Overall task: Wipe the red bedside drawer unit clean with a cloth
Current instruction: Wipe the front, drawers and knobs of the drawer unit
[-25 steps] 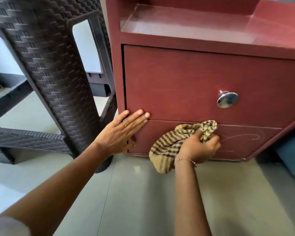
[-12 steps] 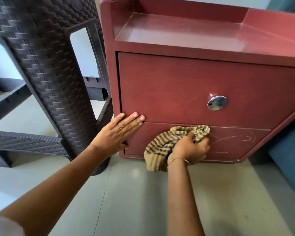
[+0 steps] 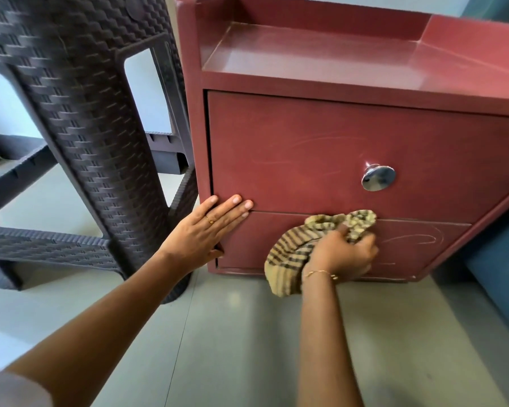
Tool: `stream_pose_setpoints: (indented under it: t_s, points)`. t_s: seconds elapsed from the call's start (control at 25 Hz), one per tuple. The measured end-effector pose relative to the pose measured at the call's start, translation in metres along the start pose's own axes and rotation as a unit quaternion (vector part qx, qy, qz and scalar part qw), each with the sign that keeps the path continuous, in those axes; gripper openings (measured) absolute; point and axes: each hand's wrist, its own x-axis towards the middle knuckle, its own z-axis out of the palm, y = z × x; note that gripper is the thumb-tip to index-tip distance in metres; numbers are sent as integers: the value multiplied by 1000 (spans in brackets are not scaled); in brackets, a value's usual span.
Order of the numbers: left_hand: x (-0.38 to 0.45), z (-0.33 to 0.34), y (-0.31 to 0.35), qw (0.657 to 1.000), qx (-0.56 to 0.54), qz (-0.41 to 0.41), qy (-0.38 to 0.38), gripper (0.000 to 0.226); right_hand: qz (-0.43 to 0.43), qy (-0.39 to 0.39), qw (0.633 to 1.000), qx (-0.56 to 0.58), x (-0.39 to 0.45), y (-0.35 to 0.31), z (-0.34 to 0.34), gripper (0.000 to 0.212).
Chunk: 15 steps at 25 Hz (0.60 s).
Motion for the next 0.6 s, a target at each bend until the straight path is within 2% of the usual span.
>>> stream_pose_setpoints:
  t_s: [0.08, 0.16, 0.24, 0.28, 0.4, 0.44, 0.52, 0.6]
  points:
    - [1, 1, 0, 1000, 8, 3, 5, 130, -105, -37, 994, 2, -62, -3, 3, 18]
    - [-2, 3, 1, 999, 33, 16, 18, 111, -196, -114, 974, -18, -116, 11, 5, 15]
    - [-4, 3, -1, 999, 41, 24, 21, 107, -175, -164, 970, -43, -128, 36, 12, 17]
    - [-3, 3, -3, 999, 34, 26, 19, 113, -128, -161, 977, -52, -118, 53, 15, 19]
    - [0, 0, -4, 999, 30, 14, 11, 139, 136, -95, 984, -63, -62, 88, 16, 26]
    - [1, -1, -2, 999, 33, 12, 8, 142, 172, -73, 980, -70, -50, 92, 15, 27]
    - [0, 0, 0, 999, 39, 10, 2, 143, 109, -59, 991, -40, -56, 79, 17, 28]
    - [1, -2, -2, 1000, 28, 8, -4, 139, -4, -99, 995, 6, -88, 56, 17, 25]
